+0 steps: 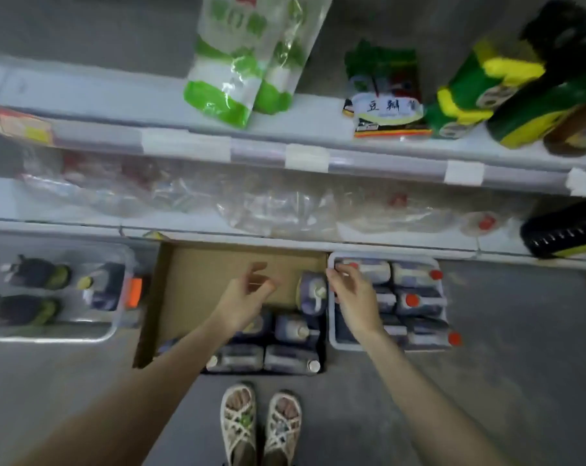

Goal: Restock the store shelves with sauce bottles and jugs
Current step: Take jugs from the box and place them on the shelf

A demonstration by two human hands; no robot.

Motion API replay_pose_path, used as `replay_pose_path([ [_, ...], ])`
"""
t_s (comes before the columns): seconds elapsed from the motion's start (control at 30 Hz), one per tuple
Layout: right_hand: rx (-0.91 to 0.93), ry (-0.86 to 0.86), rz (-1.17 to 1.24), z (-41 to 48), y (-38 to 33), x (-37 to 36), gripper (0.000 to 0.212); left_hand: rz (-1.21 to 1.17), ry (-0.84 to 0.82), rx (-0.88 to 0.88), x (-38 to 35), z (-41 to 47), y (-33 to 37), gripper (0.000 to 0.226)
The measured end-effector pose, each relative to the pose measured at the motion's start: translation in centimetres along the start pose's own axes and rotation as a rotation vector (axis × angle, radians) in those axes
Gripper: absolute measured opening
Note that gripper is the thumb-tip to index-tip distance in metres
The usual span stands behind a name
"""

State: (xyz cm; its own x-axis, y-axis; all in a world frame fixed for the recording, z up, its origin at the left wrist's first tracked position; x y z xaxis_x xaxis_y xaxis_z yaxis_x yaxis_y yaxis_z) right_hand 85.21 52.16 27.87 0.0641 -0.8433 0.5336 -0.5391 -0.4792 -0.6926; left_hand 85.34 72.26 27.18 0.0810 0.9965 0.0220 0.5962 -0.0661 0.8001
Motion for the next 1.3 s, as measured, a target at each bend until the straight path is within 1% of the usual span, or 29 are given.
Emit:
replay_pose_path([
  [0.13, -0.087, -0.004, -0.050, 2.8, 7.9, -4.0, 0.028, -0.041, -0.014, 0.132, -1.7, 3.4, -7.0, 0.041],
  [0.2, -0.135, 0.001, -0.055, 4.5, 11.6, -6.0, 0.037, -0.047, -0.002, 0.174, -2.4, 5.3, -10.4, 0.045],
  [0.3, -0.198, 0.003, -0.054, 7.1, 16.0, -8.9, 0.040, -0.046, 0.012, 0.211, -3.4, 8.2, -14.6, 0.048],
  [0.4, -0.229, 0.005, -0.024, 9.9, 20.3, -11.6, 0.056, -0.038, 0.038, 0.240, -4.3, 11.5, -18.9, 0.045],
  [0.5, -0.254, 0.026, 0.003, 11.8, 22.2, -12.9, 0.062, -0.007, 0.052, 0.240, -4.5, 13.5, -21.2, 0.050],
  [0.6, -0.255, 0.049, -0.006, 14.0, 24.5, -14.4, 0.061, -0.009, 0.036, 0.238, -5.4, 15.7, -23.3, 0.048],
  [0.73, -0.263, 0.068, 0.001, 15.6, 26.1, -15.8, 0.060, -0.019, 0.023, 0.234, -6.4, 17.3, -24.5, 0.039],
  [0.83, -0.248, 0.115, -0.004, 16.4, 26.9, -16.4, 0.060, -0.058, 0.035, 0.240, -6.4, 17.8, -25.0, 0.039],
  [0.93, -0.196, 0.136, 0.030, 16.5, 26.8, -16.9, 0.050, -0.077, 0.047, 0.239, -6.1, 17.8, -25.0, 0.042],
  [1.13, -0.183, 0.167, 0.103, 16.9, 25.2, -16.4, 0.062, -0.128, 0.043, 0.260, -5.3, 17.5, -24.7, 0.045],
  [1.17, -0.171, 0.179, 0.104, 17.0, 24.9, -16.0, 0.060, -0.138, 0.046, 0.258, -5.2, 17.3, -24.4, 0.046],
  [1.23, -0.135, 0.188, 0.096, 16.9, 23.7, -15.2, 0.048, -0.147, 0.049, 0.251, -5.2, 16.8, -23.7, 0.044],
  [1.3, -0.096, 0.186, 0.096, 16.5, 22.5, -14.2, 0.046, -0.156, 0.044, 0.250, -5.1, 16.2, -22.7, 0.040],
])
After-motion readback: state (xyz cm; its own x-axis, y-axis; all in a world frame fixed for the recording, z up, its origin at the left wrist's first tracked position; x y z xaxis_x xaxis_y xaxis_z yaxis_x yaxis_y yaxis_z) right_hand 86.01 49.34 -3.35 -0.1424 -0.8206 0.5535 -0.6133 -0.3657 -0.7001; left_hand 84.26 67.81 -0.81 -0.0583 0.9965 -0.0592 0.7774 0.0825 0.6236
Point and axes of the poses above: each hand's wrist, its own z-axis towards the middle knuckle, its own x-axis out of the back of the hand, y = z × x, the point moved 3 cm from there along z, towards the middle knuckle, and after that the axes turned 13 degrees about -z, right-handed, at the moved point
